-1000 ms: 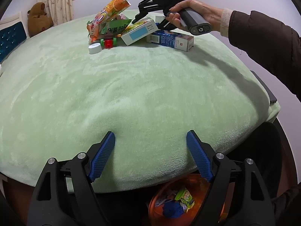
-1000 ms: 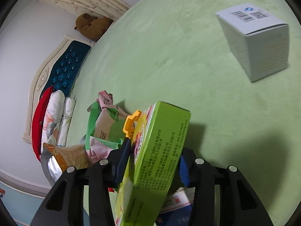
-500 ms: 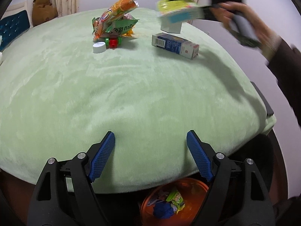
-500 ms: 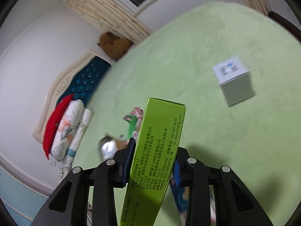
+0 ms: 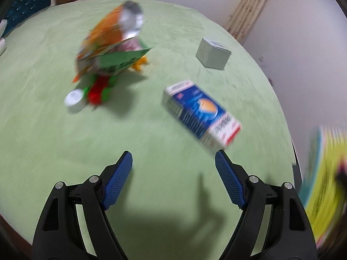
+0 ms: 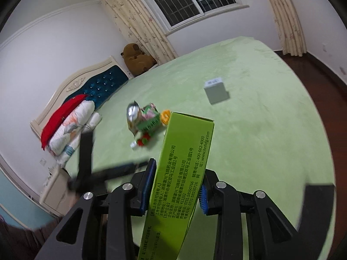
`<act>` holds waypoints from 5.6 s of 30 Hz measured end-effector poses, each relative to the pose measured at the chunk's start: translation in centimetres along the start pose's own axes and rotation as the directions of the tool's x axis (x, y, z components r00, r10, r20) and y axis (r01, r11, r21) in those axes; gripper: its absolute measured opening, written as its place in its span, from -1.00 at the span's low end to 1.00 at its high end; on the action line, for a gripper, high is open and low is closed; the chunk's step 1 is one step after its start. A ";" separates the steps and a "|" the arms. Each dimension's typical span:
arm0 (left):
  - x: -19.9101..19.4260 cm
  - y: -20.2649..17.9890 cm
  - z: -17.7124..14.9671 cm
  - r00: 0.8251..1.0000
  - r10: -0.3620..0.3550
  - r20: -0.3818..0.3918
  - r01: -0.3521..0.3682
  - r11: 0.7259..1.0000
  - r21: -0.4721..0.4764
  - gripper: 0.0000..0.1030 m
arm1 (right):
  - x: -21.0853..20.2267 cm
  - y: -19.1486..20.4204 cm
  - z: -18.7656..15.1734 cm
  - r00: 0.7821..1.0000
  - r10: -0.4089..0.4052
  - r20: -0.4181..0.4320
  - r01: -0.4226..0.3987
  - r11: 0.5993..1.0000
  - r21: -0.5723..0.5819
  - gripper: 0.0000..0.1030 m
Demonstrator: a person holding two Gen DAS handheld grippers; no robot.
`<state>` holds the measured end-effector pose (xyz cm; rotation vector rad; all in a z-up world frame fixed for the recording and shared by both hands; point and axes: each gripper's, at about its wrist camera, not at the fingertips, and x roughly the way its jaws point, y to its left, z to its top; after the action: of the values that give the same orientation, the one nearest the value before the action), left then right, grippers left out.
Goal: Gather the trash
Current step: 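Grasp the blue medicine box with the left tool while the right tool carries the green box to the bucket, then lower both boxes into the orange bucket and open both tools, then grasp the white-capped drink pouch with the right tool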
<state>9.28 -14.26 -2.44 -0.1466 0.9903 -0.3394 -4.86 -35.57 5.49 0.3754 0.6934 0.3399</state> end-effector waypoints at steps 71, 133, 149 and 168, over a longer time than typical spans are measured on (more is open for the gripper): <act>-14.0 4.8 -20.5 0.997 0.031 0.074 -0.051 0.955 0.292 0.09 | -4.5 12.5 -18.3 0.998 0.030 -0.059 -0.046 0.952 -0.301 -0.33; 3.0 7.0 -29.5 0.858 0.059 -0.511 0.087 0.962 0.259 0.49 | 6.9 6.3 -27.1 0.890 -0.114 -0.441 0.069 0.991 -0.117 0.13; -9.2 6.8 -20.2 1.000 -0.022 -0.022 0.028 0.947 0.319 0.56 | 5.1 10.2 -12.1 0.990 -0.025 -0.136 -0.004 0.978 -0.208 0.26; -8.0 12.1 -13.5 0.990 0.036 0.137 -0.058 0.985 0.161 0.56 | 25.3 15.0 5.9 0.999 -0.040 0.011 0.041 0.995 -0.087 0.47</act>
<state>-3.46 0.28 -6.70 0.0044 0.8281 -0.3614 14.71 -13.02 2.33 0.2799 0.6741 0.3284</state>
